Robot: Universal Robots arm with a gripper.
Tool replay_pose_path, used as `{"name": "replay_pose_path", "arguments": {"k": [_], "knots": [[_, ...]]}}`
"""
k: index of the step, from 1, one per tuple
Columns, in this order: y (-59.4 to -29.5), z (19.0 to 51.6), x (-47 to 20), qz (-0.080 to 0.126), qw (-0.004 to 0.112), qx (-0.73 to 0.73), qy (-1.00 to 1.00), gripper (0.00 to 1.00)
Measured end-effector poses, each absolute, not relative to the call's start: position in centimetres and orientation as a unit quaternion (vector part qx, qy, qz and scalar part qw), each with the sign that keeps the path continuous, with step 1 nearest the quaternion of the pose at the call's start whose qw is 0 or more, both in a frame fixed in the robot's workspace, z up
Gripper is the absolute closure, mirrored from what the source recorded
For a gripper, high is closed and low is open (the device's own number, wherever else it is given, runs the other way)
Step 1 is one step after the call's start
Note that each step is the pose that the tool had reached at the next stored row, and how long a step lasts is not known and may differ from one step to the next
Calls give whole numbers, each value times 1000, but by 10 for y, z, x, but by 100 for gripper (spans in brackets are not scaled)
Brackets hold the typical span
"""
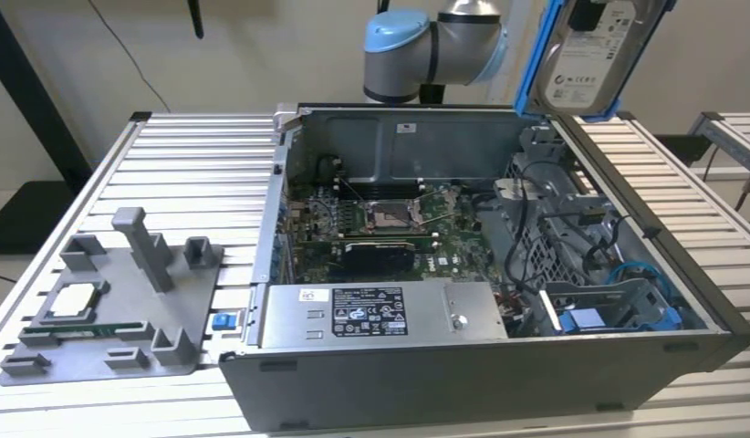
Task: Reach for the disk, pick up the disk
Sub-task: 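Pick up the disk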
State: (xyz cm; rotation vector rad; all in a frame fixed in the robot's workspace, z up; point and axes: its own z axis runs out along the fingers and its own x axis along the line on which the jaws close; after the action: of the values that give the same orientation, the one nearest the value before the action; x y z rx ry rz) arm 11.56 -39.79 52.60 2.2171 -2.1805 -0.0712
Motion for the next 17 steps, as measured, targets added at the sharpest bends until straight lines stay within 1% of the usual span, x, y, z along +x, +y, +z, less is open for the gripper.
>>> {"name": "replay_pose_path", "arguments": {"k": [17], "knots": [[-423, 525, 116, -23, 15, 707, -706, 100]]}}
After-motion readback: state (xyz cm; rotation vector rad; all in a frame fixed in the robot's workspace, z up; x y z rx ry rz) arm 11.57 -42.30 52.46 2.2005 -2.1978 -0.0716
